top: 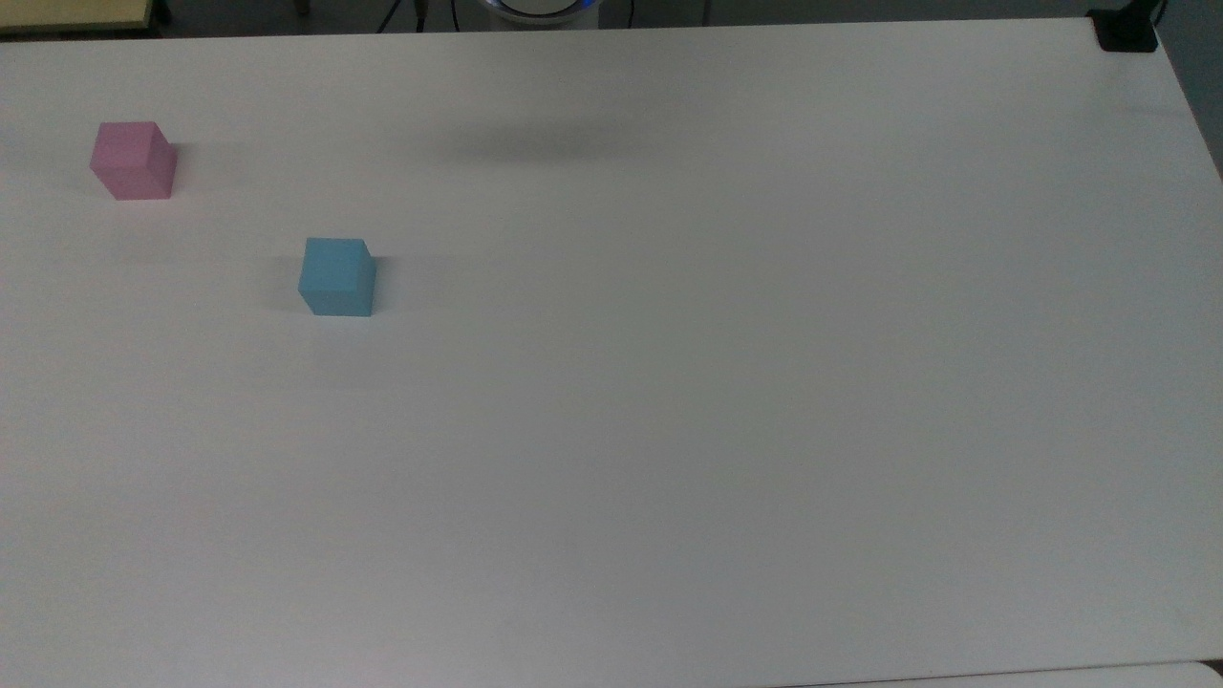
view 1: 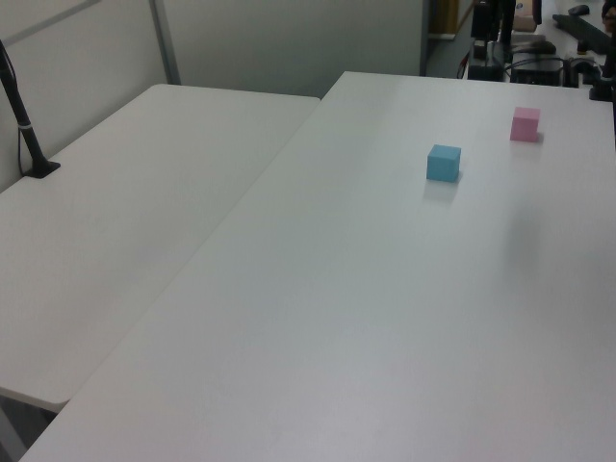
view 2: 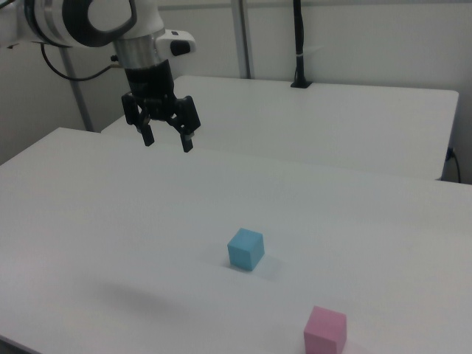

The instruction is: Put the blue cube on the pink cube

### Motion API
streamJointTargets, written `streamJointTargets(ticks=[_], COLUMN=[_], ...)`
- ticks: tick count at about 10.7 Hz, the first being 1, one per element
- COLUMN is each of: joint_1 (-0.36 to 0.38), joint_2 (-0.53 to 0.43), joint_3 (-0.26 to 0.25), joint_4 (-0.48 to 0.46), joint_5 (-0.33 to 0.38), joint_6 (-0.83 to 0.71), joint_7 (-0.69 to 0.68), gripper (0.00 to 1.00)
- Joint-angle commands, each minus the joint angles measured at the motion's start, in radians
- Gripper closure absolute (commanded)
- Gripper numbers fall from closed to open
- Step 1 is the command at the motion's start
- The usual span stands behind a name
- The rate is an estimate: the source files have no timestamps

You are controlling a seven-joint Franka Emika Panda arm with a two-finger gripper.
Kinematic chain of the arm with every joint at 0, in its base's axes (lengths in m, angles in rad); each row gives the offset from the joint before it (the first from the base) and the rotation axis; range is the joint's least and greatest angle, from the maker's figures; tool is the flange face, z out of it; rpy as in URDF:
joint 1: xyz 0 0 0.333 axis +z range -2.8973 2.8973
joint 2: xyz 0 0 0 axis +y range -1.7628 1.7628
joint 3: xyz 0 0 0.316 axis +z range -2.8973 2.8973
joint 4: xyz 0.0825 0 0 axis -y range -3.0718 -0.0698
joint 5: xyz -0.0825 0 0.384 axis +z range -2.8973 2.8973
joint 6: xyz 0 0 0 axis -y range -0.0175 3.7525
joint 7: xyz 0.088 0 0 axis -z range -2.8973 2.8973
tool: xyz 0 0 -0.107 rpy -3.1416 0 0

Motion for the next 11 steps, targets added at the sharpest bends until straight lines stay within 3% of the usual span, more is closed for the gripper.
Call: streamJointTargets(ticks=[1, 3, 6, 11], joint_1=[-0.048, -0.073, -0.097, -0.108], joint_2=[0.021, 0.075, 0.164, 0.286], joint_3=[-0.017, -0.017, -0.017, -0.019], joint_4=[-0.034, -0.04, -0.118, -0.138], joint_5=[-0.003, -0.006, -0.006, -0.011], joint_6=[0.021, 0.093, 0.257, 0.404], joint_7=[-0.374, -0.362, -0.18, -0.156], gripper=[0.0, 0.0, 0.0, 0.0])
